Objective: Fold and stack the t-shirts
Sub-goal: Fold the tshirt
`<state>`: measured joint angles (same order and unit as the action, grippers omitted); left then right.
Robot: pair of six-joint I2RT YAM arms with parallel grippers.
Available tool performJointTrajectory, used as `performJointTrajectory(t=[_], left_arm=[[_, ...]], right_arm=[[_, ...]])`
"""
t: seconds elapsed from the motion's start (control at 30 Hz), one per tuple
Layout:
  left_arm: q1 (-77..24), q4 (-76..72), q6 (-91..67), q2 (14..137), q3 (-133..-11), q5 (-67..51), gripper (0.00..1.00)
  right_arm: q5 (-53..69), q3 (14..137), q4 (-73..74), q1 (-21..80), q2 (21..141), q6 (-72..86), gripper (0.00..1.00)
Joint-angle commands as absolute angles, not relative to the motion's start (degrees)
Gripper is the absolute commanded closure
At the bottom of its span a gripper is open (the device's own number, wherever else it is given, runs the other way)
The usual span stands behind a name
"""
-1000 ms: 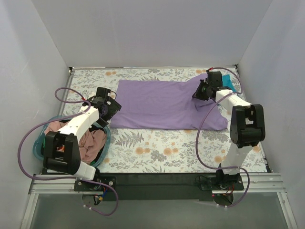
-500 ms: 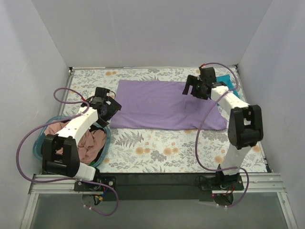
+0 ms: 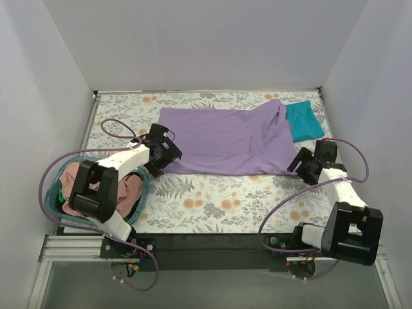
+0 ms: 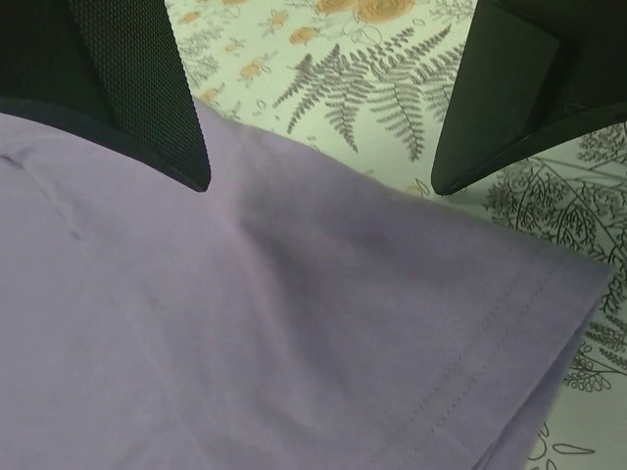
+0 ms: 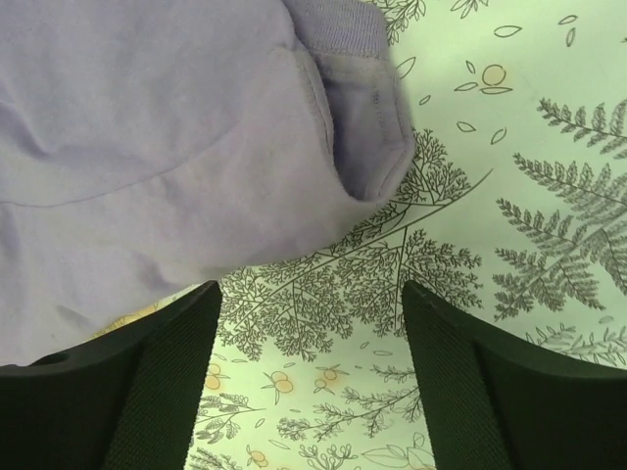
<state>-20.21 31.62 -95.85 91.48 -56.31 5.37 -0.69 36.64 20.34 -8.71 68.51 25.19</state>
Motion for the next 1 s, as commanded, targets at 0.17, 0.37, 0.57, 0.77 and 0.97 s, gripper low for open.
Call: performJointTrajectory(t=[0.17, 0.37, 0.57, 0.77, 0.97], left_arm=[[-20.1, 28.9, -96.7, 99.3, -59.3, 7.3, 0.04], [-20.2, 29.9, -96.9, 99.9, -55.1, 6.9, 0.04], [-21.8, 33.3, -100.0, 90.0, -47.4, 8.0, 0.04], [-24.2, 37.4, -103.4, 81.0, -40.8, 6.9, 0.03], [-27.9, 37.4, -106.0, 76.9, -35.9, 6.1, 0.03]], right_arm=[[7.1, 36.7, 11.9, -11.7, 78.3, 23.5, 0.32], [2.0, 35.0, 10.9, -11.8, 79.0, 24.7, 0.79], [-3.0, 32.3, 18.2, -15.3, 68.7, 24.8, 0.99], [-6.1, 29.4, 26.7, -18.4, 57.5, 24.7, 0.99], [-7.5, 27.8, 31.9, -18.6, 49.9, 27.9, 0.99]])
